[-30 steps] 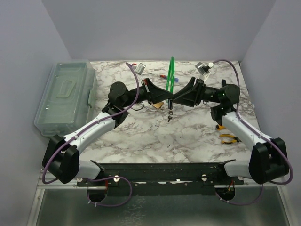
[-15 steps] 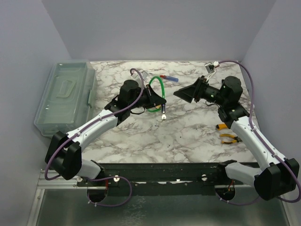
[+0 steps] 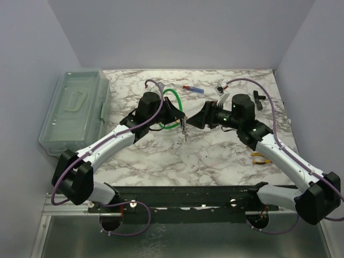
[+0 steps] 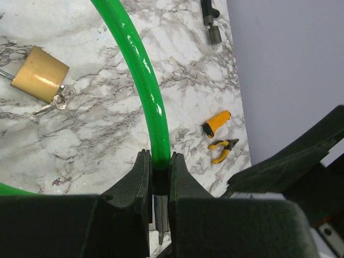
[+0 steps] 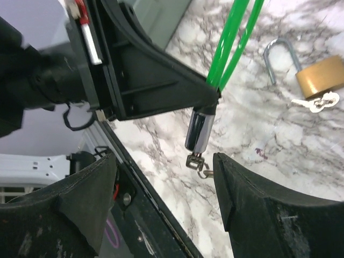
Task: Unlock with the key
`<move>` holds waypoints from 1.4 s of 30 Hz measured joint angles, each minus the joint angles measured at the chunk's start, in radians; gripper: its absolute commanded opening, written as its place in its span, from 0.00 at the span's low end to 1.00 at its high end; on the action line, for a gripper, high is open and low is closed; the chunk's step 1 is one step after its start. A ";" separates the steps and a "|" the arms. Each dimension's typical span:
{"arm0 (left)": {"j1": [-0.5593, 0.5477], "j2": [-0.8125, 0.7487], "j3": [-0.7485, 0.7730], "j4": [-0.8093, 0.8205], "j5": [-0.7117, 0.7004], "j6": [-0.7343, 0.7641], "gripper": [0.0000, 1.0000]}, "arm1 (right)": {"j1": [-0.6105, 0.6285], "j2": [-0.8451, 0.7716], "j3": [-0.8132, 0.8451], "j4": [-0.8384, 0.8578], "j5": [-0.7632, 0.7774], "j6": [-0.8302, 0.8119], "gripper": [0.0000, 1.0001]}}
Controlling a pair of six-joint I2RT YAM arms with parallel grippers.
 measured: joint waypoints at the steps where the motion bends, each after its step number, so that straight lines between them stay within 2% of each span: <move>1: 0.000 0.000 0.000 -0.003 -0.012 -0.001 0.00 | 0.030 0.010 0.003 -0.011 0.028 -0.008 0.78; 5: 0.000 0.000 0.003 -0.020 -0.045 -0.004 0.00 | 0.117 0.070 0.023 -0.059 0.125 -0.029 0.76; 12: 0.000 0.000 0.005 -0.034 -0.067 -0.004 0.00 | 0.178 0.136 0.059 -0.083 0.242 -0.045 0.70; 22: 0.000 0.000 0.005 -0.041 -0.068 -0.004 0.00 | 0.237 0.215 0.101 -0.083 0.316 -0.053 0.57; 37: 0.000 0.000 0.006 -0.042 -0.068 -0.004 0.00 | 0.254 0.277 0.120 -0.068 0.382 -0.054 0.42; 40: 0.000 0.000 0.006 -0.042 -0.067 -0.004 0.00 | 0.254 0.290 0.121 -0.066 0.391 -0.053 0.36; 42: 0.000 0.000 0.007 -0.042 -0.067 -0.004 0.00 | 0.254 0.300 0.123 -0.064 0.394 -0.054 0.28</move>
